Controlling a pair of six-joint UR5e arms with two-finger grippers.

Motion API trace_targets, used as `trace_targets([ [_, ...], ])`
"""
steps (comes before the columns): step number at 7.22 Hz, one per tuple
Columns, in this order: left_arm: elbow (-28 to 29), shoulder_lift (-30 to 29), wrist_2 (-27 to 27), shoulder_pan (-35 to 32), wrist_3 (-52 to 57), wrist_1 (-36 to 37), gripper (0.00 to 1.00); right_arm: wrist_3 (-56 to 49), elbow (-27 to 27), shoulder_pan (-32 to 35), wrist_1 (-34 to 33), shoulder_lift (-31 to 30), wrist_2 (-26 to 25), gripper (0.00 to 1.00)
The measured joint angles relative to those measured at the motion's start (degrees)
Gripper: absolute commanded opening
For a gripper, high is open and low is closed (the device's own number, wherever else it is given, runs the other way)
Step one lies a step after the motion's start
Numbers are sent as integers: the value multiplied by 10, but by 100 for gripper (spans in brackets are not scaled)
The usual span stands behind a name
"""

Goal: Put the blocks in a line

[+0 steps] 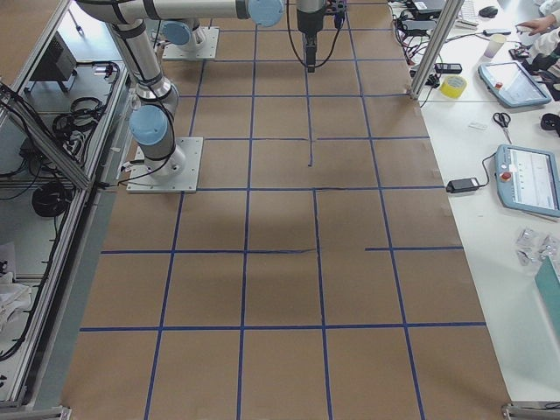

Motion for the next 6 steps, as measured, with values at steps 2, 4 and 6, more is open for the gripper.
trace_targets([
  [2,-1,0,-3,-1,-2,0,100,-1,0,0,-1,-1,-11,100],
  [4,-1,2,-5,0,0,1,100,0,0,-1,-3,0,-15,100],
  [6,0,2,-5,1,2,1,100,0,-3,-3,-5,1,-13,100],
])
